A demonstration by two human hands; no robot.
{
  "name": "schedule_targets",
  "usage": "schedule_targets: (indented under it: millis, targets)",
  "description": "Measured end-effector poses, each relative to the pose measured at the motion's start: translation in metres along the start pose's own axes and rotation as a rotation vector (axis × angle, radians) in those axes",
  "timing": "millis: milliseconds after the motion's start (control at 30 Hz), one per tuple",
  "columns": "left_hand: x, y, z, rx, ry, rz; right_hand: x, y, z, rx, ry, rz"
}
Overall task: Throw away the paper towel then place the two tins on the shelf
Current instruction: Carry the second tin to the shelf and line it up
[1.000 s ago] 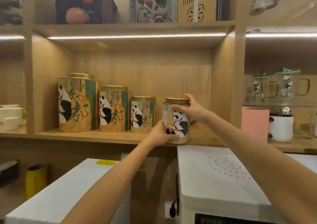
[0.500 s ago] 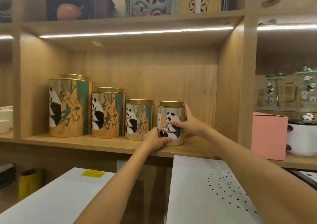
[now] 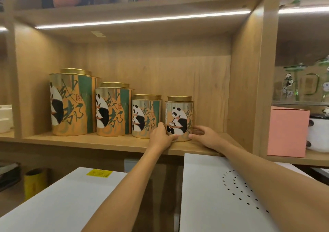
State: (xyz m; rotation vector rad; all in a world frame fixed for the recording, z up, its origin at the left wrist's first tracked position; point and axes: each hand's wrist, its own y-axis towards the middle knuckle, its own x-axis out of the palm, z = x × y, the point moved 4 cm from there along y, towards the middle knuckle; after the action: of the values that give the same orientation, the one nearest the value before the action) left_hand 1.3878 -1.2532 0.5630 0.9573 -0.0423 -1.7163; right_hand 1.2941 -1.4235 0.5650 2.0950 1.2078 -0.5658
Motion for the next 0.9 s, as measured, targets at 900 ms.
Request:
schedule_targets:
  millis: [900]
  targets:
    - [0.015,-0.002,0.006,-0.045,0.297,-0.176,-0.004,-0.002,0.006,0.057,-0.028,-0.072]
